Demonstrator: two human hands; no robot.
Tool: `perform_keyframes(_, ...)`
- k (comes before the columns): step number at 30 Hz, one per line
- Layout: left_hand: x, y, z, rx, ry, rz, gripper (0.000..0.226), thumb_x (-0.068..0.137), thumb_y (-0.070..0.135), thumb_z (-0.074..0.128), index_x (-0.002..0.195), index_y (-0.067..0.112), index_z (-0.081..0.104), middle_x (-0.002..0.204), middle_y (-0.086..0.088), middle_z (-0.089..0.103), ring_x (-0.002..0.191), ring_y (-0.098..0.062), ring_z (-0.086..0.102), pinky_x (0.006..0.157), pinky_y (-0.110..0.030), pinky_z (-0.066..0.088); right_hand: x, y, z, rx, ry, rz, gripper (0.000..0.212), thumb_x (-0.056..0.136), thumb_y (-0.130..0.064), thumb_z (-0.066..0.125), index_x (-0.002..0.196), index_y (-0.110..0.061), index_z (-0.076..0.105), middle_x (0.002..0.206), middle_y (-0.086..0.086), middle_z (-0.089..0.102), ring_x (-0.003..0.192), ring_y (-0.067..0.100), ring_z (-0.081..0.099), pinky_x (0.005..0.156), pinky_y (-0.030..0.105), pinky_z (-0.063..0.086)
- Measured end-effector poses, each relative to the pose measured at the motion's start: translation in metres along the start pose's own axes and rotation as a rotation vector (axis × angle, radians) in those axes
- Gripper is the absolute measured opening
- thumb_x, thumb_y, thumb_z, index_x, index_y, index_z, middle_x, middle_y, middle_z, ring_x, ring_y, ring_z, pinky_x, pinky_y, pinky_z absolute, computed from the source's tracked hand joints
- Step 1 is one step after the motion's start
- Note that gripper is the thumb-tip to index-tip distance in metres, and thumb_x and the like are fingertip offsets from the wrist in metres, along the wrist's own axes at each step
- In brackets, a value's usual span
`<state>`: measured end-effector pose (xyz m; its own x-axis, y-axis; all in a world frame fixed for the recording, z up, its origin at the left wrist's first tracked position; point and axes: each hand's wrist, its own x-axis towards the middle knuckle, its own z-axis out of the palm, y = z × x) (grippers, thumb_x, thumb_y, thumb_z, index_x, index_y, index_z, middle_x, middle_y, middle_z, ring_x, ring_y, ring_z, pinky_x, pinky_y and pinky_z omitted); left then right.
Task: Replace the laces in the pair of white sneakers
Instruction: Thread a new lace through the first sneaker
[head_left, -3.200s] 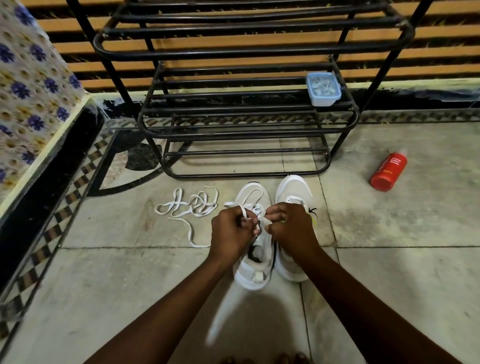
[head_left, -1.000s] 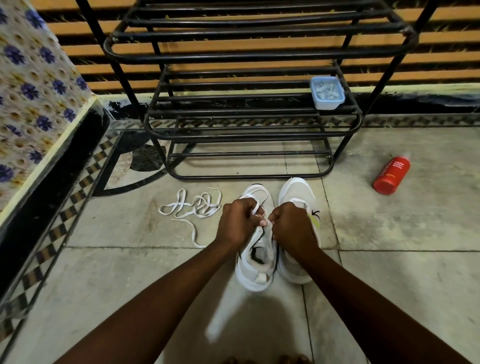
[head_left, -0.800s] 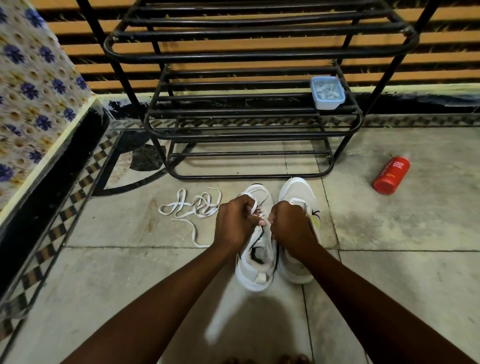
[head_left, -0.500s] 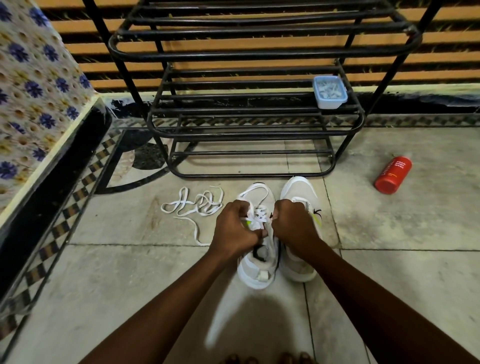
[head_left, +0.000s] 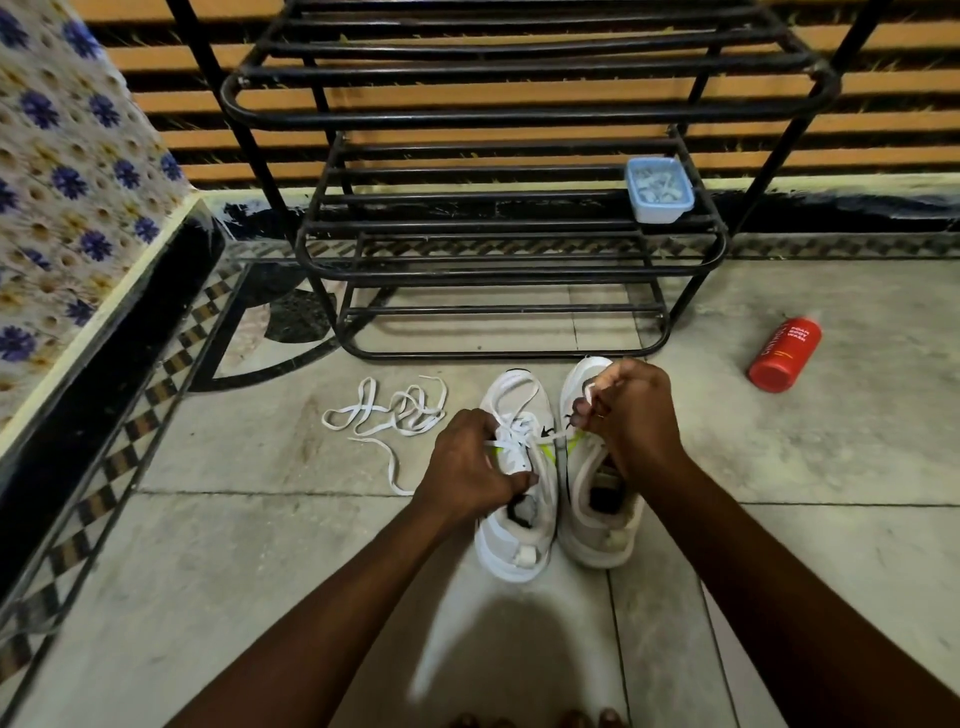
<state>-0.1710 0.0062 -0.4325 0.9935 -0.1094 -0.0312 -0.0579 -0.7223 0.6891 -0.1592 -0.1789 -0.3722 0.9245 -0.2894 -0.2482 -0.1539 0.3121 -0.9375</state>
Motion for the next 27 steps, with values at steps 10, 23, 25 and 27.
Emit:
perform_keyframes(10,0.007,-0.001,-0.002,0.032,-0.063,-0.027,0.073,0.055,0.047,0.096,0.112,0.017,0.061,0.109,0.002,0.06,0.098,-0.014,0.062,0.088,-0.03,0.053,0.006,0.008,-0.018,-1.852,-0.679,-0.663,0.015,0.089,-0.014,0.061,0.104,-0.015,0.064,0.105,0.006,0.057,0.106,0.028,0.055,0.076,0.037,0.047)
perform_keyframes(23,0.009,-0.004,-0.002,0.031,-0.075,-0.03,0.076,0.054,0.05,0.096,0.115,0.019,0.062,0.11,0.003,0.059,0.098,-0.013,0.061,0.089,-0.027,0.05,-0.006,-0.013,-0.022,-1.19,-0.352,-0.515,0.018,0.091,-0.003,0.055,0.083,-0.014,0.044,0.079,0.003,0.051,0.072,0.03,0.057,0.061,0.032,0.039)
perform_keyframes(25,0.009,-0.004,-0.002,0.032,-0.075,-0.033,0.075,0.054,0.05,0.096,0.113,0.02,0.062,0.11,0.003,0.059,0.097,-0.012,0.06,0.087,-0.025,0.05,-0.011,-0.013,-0.022,-1.544,-0.566,-0.469,0.01,0.091,-0.015,0.056,0.092,-0.018,0.046,0.087,0.003,0.056,0.089,0.034,0.06,0.068,0.035,0.043)
perform_keyframes(27,0.01,-0.004,-0.003,0.036,-0.079,-0.034,0.073,0.054,0.05,0.096,0.112,0.02,0.063,0.109,0.004,0.058,0.096,-0.011,0.06,0.085,-0.024,0.049,-0.018,-0.014,-0.014,-1.753,-0.68,-0.439,0.013,0.092,-0.02,0.057,0.105,-0.017,0.056,0.102,0.009,0.064,0.101,0.032,0.061,0.078,0.038,0.049)
